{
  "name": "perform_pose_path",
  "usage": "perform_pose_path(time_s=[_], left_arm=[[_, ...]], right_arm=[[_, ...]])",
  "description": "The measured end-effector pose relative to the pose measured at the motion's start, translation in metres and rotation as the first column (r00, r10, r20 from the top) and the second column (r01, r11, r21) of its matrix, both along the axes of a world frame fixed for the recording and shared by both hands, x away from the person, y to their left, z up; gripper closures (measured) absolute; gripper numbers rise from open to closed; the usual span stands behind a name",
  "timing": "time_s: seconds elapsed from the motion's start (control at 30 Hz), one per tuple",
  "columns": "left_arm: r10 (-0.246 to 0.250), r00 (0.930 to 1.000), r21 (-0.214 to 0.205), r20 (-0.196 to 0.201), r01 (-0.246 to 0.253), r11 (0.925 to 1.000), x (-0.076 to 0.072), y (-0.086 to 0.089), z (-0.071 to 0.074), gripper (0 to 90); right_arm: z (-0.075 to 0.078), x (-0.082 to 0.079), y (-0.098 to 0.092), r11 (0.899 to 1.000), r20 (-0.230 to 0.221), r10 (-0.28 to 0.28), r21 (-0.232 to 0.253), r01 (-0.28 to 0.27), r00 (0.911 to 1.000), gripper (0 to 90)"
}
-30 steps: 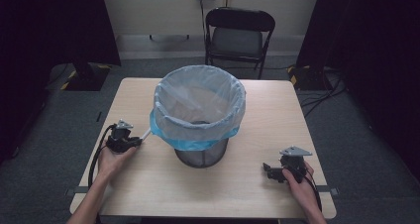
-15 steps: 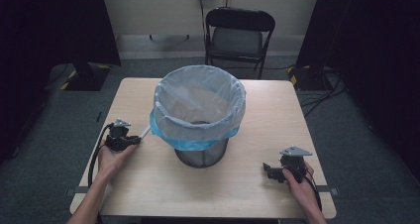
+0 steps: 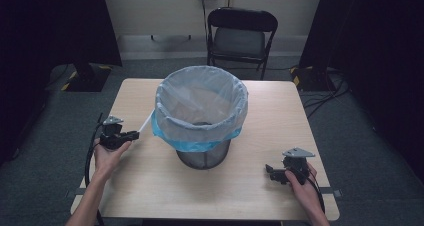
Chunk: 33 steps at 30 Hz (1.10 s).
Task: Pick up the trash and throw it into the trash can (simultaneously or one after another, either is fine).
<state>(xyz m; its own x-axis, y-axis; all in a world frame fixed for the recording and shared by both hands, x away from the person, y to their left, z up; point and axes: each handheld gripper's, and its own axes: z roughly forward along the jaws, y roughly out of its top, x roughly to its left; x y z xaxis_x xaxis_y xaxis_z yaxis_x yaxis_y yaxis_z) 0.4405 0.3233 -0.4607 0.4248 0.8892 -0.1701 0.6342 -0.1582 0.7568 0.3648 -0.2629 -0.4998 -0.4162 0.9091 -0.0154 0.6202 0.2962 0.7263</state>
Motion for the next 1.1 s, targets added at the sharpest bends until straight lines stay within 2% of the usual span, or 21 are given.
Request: perform_pose_path(time_s=[0.13,0.4,0.57,0.63,0.67,0.7,0.83,1.1], left_arm=[[-0.012,0.9996,-0.014,0.026,0.012,0.9998,-0.002,0.002,0.006,80.4],[0.007,0.9976,-0.049,0.068,-0.004,0.9988,-0.007,0.007,0.024,80.5],[0.011,0.9966,-0.057,0.082,-0.006,0.9983,-0.007,0.008,0.027,80.5],[0.02,0.9959,-0.073,0.089,-0.013,0.9972,-0.007,0.007,0.03,80.5],[0.011,0.9956,-0.062,0.093,-0.005,0.998,-0.008,0.006,0.031,80.5],[0.006,0.995,-0.052,0.099,-0.001,0.9987,-0.008,0.006,0.032,80.5],[-0.002,0.9932,-0.055,0.117,0.009,0.9984,-0.009,0.004,0.039,80.4],[0.005,0.9849,-0.09,0.173,0.011,0.9959,-0.003,0.005,0.06,80.5]], right_arm=[[0.0,0.0,0.0,1.0,0.0,0.001,-0.001,-0.001,1.0,8.7],[0.0,0.0,0.0,1.0,0.0,0.001,0.0,-0.001,1.0,8.7],[0.0,0.0,0.0,1.0,0.0,0.0,0.0,0.0,1.0,8.7],[0.0,0.0,0.0,1.0,0.0,0.0,0.0,0.0,1.0,8.7],[0.0,0.0,0.0,1.0,0.0,0.0,0.0,0.0,1.0,8.7],[0.0,0.0,0.0,1.0,0.0,0.001,0.0,-0.001,1.0,8.7],[0.0,0.0,0.0,1.0,-0.001,-0.001,0.002,0.001,1.0,8.7],[0.0,0.0,0.0,1.0,-0.001,0.001,0.0,-0.001,1.0,8.7]])
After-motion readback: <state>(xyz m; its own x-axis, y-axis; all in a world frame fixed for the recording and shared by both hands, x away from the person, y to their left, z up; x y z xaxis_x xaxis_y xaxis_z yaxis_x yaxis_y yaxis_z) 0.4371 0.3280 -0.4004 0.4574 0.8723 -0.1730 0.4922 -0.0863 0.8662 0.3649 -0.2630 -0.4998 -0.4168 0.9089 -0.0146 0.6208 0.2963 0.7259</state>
